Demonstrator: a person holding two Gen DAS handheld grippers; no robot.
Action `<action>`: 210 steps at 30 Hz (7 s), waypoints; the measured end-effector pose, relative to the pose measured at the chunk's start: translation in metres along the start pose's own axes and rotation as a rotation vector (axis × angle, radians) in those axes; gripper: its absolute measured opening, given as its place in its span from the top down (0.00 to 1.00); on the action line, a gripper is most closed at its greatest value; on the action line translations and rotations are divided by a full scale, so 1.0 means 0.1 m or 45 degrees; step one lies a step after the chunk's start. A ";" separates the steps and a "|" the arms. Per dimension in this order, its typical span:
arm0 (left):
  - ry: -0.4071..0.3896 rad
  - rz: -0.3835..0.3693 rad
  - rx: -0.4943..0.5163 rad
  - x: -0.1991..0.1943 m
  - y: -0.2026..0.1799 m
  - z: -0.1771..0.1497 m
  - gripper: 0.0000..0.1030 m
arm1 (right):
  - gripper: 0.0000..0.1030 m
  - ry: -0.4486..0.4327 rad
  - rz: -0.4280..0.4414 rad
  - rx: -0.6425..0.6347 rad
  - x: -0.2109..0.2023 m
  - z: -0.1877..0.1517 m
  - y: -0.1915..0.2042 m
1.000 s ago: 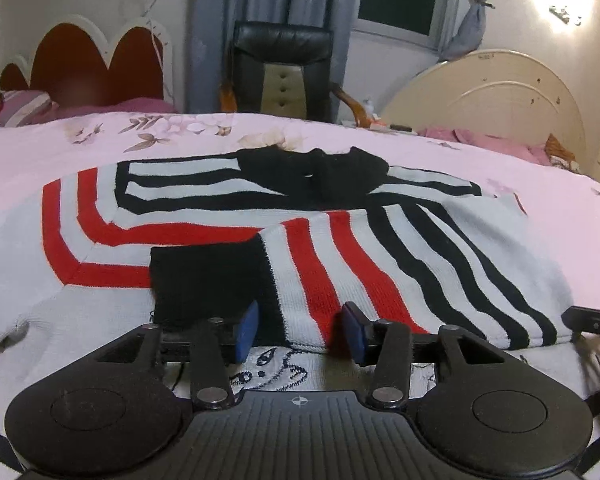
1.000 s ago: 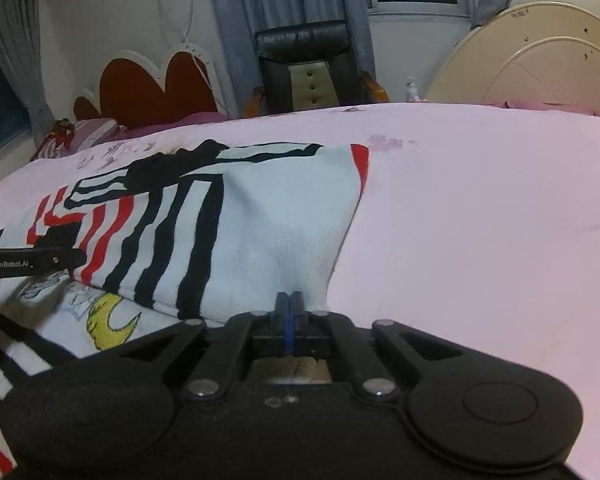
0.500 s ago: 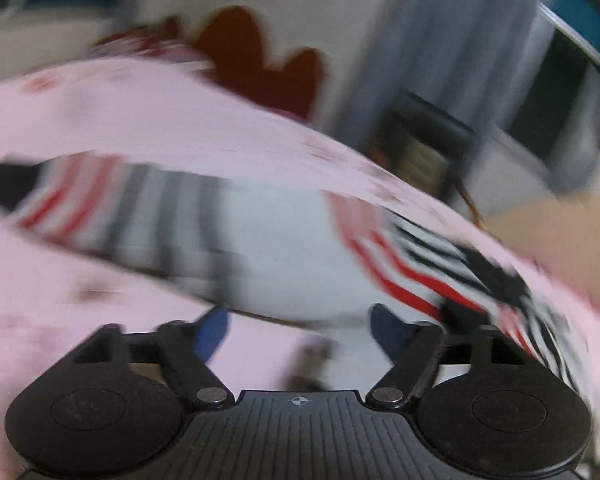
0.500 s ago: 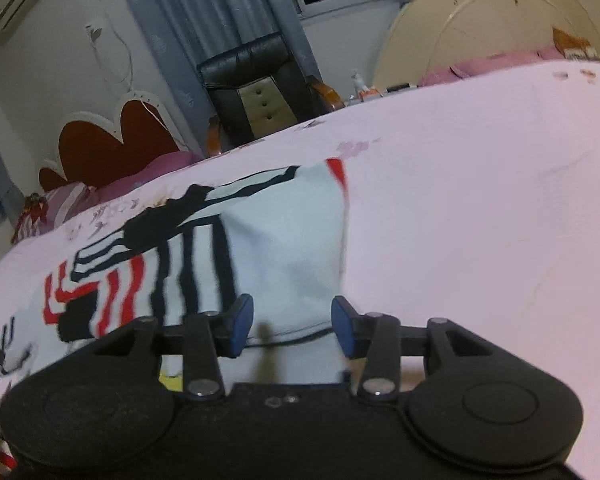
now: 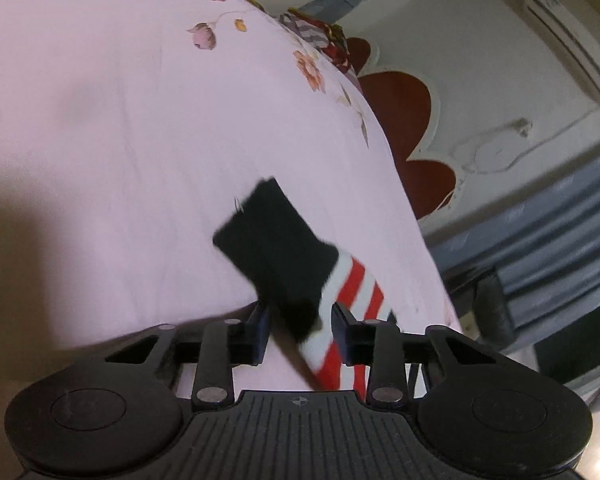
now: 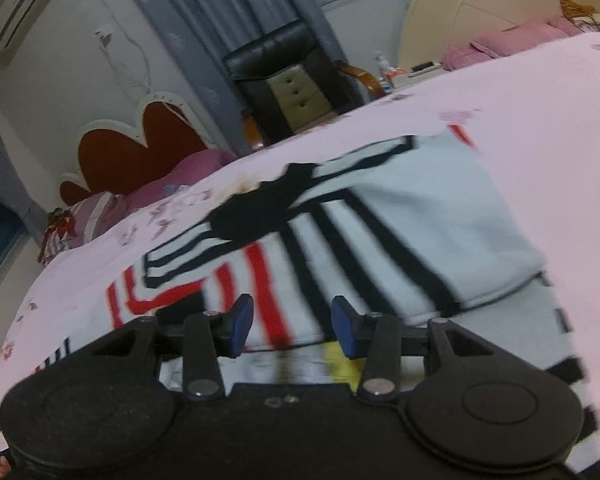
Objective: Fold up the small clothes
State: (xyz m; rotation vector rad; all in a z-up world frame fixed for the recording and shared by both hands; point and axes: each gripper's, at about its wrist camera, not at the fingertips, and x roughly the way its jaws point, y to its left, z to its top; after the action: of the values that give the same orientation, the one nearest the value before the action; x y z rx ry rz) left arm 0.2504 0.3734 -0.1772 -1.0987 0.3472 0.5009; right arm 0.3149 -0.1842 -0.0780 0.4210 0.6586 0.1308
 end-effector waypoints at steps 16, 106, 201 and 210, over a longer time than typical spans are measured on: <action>0.085 -0.358 0.872 0.15 -1.49 -0.74 0.95 | 0.58 -0.004 -0.032 0.033 -0.06 -0.11 0.16; 0.285 -0.332 1.333 -0.16 -1.98 -1.80 0.70 | 0.78 -0.073 -0.012 0.087 -0.01 0.10 -0.55; 0.176 -0.042 1.683 0.20 -2.85 -3.20 0.23 | 0.57 0.112 0.000 -0.544 0.32 0.17 -0.33; 0.159 -0.070 1.704 -0.11 -2.71 -3.23 0.21 | 0.46 0.060 -0.016 -0.410 -0.19 0.13 -0.60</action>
State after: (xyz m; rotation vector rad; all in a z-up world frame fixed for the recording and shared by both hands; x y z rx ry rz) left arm 0.3818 -0.0200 -0.1019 0.1661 0.6230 0.0658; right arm 0.3074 -0.2474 -0.0828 0.1045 0.6726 0.2318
